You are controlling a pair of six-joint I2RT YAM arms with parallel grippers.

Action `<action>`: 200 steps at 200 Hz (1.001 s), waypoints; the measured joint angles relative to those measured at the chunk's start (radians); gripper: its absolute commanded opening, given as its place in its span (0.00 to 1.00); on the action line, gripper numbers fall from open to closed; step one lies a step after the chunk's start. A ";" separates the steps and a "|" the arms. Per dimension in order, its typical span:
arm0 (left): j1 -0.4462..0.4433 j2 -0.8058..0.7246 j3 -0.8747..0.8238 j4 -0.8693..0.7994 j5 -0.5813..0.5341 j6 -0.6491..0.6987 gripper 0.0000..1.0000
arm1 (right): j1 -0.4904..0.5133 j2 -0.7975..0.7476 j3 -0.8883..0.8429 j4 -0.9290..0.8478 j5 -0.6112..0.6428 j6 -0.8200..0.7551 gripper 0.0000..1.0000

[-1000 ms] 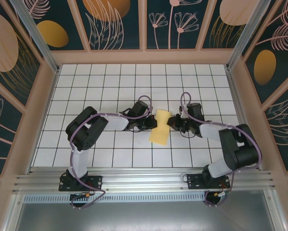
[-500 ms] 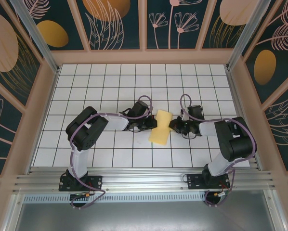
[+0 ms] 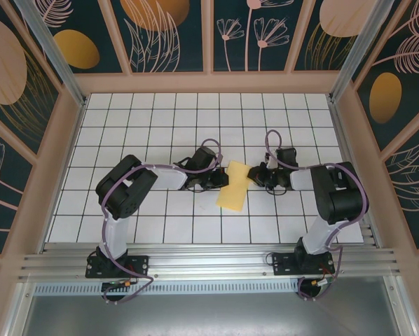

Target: Fold a paper plane with a square sheet of paper (pick it up from the middle)

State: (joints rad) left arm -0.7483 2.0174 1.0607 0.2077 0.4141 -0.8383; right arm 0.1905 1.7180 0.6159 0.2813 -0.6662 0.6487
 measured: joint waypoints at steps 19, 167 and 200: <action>0.000 0.000 0.000 0.000 0.001 0.001 0.00 | 0.000 0.000 0.005 -0.011 0.001 -0.001 0.09; 0.000 0.002 0.003 -0.003 0.001 0.008 0.00 | -0.037 0.085 0.147 -0.099 0.015 -0.048 0.09; 0.000 0.002 0.003 -0.003 0.001 0.008 0.00 | -0.047 0.084 0.166 -0.127 0.014 -0.051 0.09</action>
State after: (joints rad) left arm -0.7483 2.0190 1.0641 0.2047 0.4152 -0.8299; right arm 0.1436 1.8019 0.7818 0.1547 -0.6518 0.5972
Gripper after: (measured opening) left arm 0.068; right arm 0.091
